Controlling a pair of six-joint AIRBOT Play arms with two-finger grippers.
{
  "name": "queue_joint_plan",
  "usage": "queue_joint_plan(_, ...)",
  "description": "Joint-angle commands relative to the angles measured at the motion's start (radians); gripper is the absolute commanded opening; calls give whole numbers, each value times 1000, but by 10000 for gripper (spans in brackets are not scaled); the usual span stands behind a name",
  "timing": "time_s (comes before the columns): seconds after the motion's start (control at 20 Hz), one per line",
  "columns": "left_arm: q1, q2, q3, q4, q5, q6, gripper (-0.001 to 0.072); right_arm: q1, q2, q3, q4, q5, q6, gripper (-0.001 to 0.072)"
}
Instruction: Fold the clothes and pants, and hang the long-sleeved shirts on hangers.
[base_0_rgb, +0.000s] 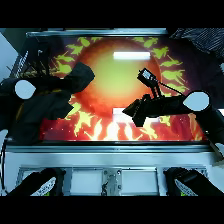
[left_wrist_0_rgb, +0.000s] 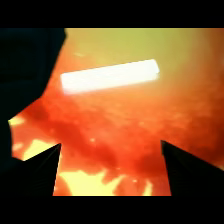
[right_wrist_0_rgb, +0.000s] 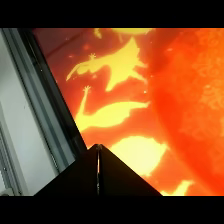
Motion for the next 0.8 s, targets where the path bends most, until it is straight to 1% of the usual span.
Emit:
queue_joint_plan(0.0,193,-151,49,148,-40,-37,714,1,-1,0,0,0,0,23)
queue_joint_plan(0.1,278,-254,48,146,-48,-73,714,1,-1,0,0,0,0,23)
queue_joint_plan(0.2,328,-356,48,146,-61,-97,714,0,-1,0,0,0,0,24)
queue_joint_plan(0.4,335,-501,48,129,-90,-97,713,0,-1,0,0,-11,0,23)
queue_joint_plan(0.45,323,-521,48,130,-90,-98,668,0,-1,0,0,-11,0,24)
queue_joint_plan(0.55,301,-531,49,129,-89,-106,229,0,-1,0,0,-11,1,23)
queue_joint_plan(0.6,279,-528,60,126,-93,-105,42,0,-1,0,3,-11,1,23)
queue_joint_plan(0.65,250,-521,87,101,-113,-104,17,0,-1,0,19,-10,1,23)
queue_joint_plan(0.75,177,-488,155,1,-153,-92,17,0,0,0,105,6,1,23)
